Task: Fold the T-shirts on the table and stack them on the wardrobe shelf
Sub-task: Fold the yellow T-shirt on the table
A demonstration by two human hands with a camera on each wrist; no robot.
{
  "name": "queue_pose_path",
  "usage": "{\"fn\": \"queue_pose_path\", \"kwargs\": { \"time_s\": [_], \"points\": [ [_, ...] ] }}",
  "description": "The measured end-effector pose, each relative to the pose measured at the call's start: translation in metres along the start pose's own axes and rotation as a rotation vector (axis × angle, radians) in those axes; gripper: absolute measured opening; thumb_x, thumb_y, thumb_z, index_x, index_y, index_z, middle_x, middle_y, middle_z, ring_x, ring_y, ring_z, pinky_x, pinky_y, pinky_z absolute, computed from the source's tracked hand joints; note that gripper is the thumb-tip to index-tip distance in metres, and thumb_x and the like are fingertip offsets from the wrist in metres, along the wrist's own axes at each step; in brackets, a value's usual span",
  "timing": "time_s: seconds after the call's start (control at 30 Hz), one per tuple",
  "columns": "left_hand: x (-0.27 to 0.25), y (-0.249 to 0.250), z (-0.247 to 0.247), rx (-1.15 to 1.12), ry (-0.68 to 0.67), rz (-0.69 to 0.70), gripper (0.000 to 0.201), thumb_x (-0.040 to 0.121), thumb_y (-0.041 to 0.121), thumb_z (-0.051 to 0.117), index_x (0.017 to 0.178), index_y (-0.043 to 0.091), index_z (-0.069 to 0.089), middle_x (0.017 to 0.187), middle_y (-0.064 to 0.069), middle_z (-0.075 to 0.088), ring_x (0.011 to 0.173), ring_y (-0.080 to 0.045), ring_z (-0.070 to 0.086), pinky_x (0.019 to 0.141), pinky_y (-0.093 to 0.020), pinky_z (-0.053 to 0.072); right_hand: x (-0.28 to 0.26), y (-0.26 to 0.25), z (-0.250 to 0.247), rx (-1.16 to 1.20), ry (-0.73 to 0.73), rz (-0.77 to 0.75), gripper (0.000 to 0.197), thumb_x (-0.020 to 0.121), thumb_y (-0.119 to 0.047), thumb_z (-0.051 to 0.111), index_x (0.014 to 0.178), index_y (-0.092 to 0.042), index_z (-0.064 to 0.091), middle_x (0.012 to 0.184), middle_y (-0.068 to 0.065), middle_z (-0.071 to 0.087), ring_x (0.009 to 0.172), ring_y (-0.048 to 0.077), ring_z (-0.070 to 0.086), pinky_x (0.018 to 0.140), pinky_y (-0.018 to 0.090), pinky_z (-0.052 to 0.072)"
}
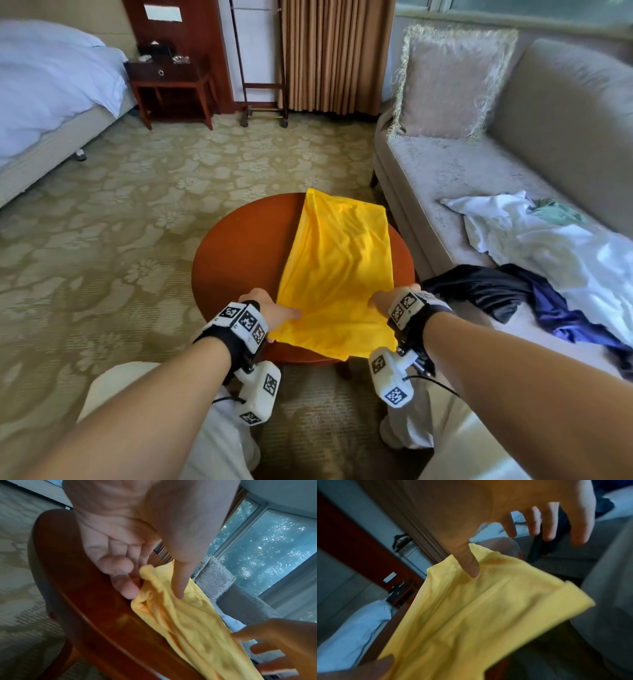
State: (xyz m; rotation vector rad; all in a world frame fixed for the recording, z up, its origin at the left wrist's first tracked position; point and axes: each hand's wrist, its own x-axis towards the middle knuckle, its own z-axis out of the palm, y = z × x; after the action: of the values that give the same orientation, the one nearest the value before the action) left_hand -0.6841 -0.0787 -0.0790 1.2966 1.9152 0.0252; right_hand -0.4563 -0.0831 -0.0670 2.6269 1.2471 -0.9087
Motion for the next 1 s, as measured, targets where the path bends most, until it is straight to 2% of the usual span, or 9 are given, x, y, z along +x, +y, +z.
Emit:
{"fn": "queue_pose_path", "kwargs": {
  "time_s": [0.17, 0.27, 0.33, 0.43, 0.57, 0.67, 0.8, 0.9, 1.0],
  "points": [
    [-0.026, 0.005, 0.024, -0.029, -0.004, -0.023, 0.050, 0.077, 0.036, 0.081, 0.102, 0.000, 0.056, 0.076, -0.011, 0.066, 0.043, -0.015, 0.057, 0.034, -0.020, 0.039, -0.041, 0.028, 0.001, -0.066, -0.292, -0.197, 0.043, 0.105, -0.018, 0.035, 0.143, 0.002, 0.034, 0.148, 0.021, 0.036, 0.139, 0.034, 0.033, 0.104, 0.036, 0.034],
    [-0.031, 0.001, 0.035, -0.075, -0.033, -0.067, 0.044, 0.082, 0.031, 0.077, 0.101, 0.000, 0.052, 0.058, -0.011, 0.060, 0.031, -0.015, 0.049, 0.038, -0.024, 0.039, -0.037, 0.049, 0.012, 0.057, -0.378, -0.270, 0.017, 0.098, -0.017, 0.051, 0.083, -0.013, 0.055, 0.096, 0.010, 0.056, 0.088, 0.024, 0.059, 0.074, 0.031, 0.046],
    [-0.035, -0.005, 0.035, -0.143, -0.044, -0.099, 0.038, 0.083, 0.025, 0.076, 0.097, 0.000, 0.052, 0.060, -0.013, 0.060, 0.038, -0.018, 0.052, 0.042, -0.026, 0.041, -0.037, 0.057, 0.013, 0.332, -0.390, -0.177, 0.022, 0.094, -0.013, 0.059, 0.075, -0.014, 0.046, 0.075, 0.006, 0.051, 0.058, 0.015, 0.052, 0.055, 0.027, 0.047],
    [-0.044, -0.014, 0.024, -0.306, -0.092, -0.064, 0.036, 0.083, 0.016, 0.076, 0.106, 0.000, 0.052, 0.098, -0.019, 0.065, 0.067, -0.022, 0.065, 0.050, -0.029, 0.050, -0.050, 0.061, 0.004, 0.421, -0.377, -0.088, 0.021, 0.090, -0.007, 0.063, 0.082, -0.007, 0.043, 0.065, 0.011, 0.051, 0.032, 0.015, 0.049, 0.035, 0.018, 0.040],
    [-0.063, -0.021, 0.004, -0.531, -0.222, -0.021, 0.033, 0.085, 0.007, 0.071, 0.110, -0.001, 0.050, 0.097, -0.021, 0.069, 0.087, -0.031, 0.073, 0.074, -0.035, 0.057, -0.053, 0.059, -0.009, 0.629, -0.398, -0.087, 0.019, 0.083, -0.007, 0.070, 0.088, -0.007, 0.052, 0.091, 0.015, 0.068, 0.063, 0.021, 0.066, 0.069, 0.029, 0.053],
    [-0.076, -0.018, -0.011, -0.610, -0.209, 0.064, 0.026, 0.085, 0.004, 0.071, 0.106, -0.002, 0.057, 0.091, -0.023, 0.073, 0.084, -0.034, 0.073, 0.070, -0.036, 0.057, -0.062, 0.058, -0.021, 0.640, -0.384, -0.163, 0.013, 0.086, -0.014, 0.067, 0.083, -0.008, 0.056, 0.069, 0.008, 0.067, 0.058, 0.017, 0.061, 0.064, 0.027, 0.049],
    [-0.093, -0.015, -0.027, -0.686, -0.135, 0.192, 0.025, 0.085, 0.006, 0.072, 0.104, 0.014, 0.057, 0.088, -0.022, 0.073, 0.078, -0.035, 0.073, 0.063, -0.035, 0.058, -0.066, 0.057, -0.030, 0.716, -0.398, -0.292, 0.012, 0.095, -0.011, 0.055, 0.083, -0.013, 0.053, 0.084, 0.004, 0.062, 0.068, 0.014, 0.064, 0.074, 0.028, 0.052],
    [-0.103, -0.019, -0.034, -0.723, -0.142, 0.264, 0.026, 0.083, 0.009, 0.075, 0.108, 0.011, 0.068, 0.083, -0.018, 0.074, 0.074, -0.034, 0.073, 0.058, -0.031, 0.055, -0.070, 0.057, -0.037, 0.729, -0.371, -0.313, 0.014, 0.096, -0.009, 0.054, 0.082, -0.014, 0.053, 0.053, -0.006, 0.067, 0.050, 0.004, 0.065, 0.070, 0.023, 0.054],
    [-0.107, -0.024, -0.041, -0.754, -0.165, 0.290, 0.028, 0.080, 0.013, 0.077, 0.106, 0.004, 0.070, 0.080, -0.016, 0.072, 0.069, -0.029, 0.071, 0.055, -0.028, 0.053, -0.081, 0.056, -0.047, 0.672, -0.369, -0.346, 0.007, 0.094, -0.013, 0.058, 0.087, -0.012, 0.058, 0.067, -0.003, 0.072, 0.074, 0.013, 0.067, 0.090, 0.031, 0.052]
  ]
}}
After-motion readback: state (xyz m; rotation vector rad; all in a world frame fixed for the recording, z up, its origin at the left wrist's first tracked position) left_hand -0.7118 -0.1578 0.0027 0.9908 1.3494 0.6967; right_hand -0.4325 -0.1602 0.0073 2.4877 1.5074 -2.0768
